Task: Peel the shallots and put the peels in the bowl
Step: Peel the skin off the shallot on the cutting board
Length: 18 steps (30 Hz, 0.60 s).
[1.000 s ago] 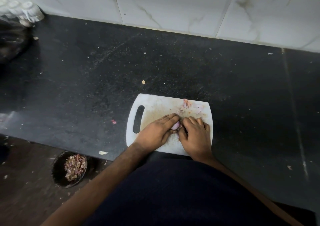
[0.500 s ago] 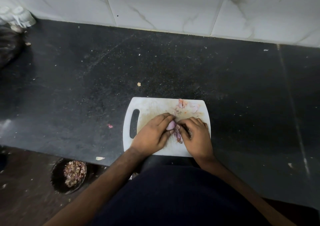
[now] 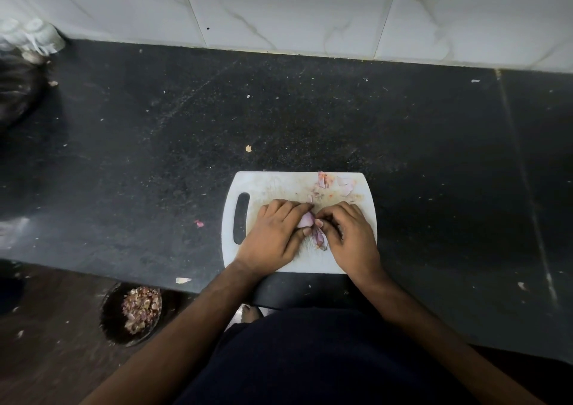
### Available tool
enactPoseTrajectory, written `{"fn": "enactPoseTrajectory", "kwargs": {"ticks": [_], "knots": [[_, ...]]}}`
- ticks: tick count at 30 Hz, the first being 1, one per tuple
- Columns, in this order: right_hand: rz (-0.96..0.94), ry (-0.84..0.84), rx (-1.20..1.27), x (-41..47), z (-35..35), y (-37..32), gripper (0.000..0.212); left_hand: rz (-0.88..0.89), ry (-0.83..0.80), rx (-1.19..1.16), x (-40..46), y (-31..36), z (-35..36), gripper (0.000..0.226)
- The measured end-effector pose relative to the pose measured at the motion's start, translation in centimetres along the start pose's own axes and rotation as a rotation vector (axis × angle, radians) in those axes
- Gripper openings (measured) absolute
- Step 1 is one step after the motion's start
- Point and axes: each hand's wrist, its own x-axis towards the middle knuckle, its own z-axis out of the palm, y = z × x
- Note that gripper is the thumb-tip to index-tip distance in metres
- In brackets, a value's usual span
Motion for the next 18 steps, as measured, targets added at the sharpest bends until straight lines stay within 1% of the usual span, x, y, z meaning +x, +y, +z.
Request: {"fn": "enactPoseTrajectory", "kwargs": {"ticks": [2, 4, 10, 11, 13, 15, 18], "knots": [[0.005, -0.015, 0.005, 0.12, -0.01, 0.23, 0.002, 0.000, 0.010, -0.020, -0.09, 0.06, -0.19, 0.040], [-0.002, -0.046, -0.032, 0.27, 0.11, 0.49, 0.004, 0.010, 0.021, -0.006, -0.10, 0.09, -0.14, 0.035], [-0.025, -0.081, -0.194, 0.36, 0.51, 0.33, 0.005, 0.044, 0.042, 0.033, -0.17, 0.09, 0.31, 0.034], [-0.031, -0.084, -0.205, 0.37, 0.48, 0.22, 0.007, 0.061, 0.049, 0.045, -0.24, 0.09, 0.32, 0.032], [-0.044, -0.104, -0.218, 0.43, 0.31, 0.01, 0.017, 0.085, 0.059, 0.060, -0.38, 0.05, 0.38, 0.030], [-0.050, -0.132, -0.220, 0.51, 0.15, -0.10, 0.026, 0.064, 0.045, 0.060, -0.42, -0.04, 0.44, 0.033], [-0.052, -0.138, -0.197, 0.64, 0.14, -0.08, 0.024, 0.001, 0.015, 0.060, -0.01, -0.36, 0.42, 0.039]]}}
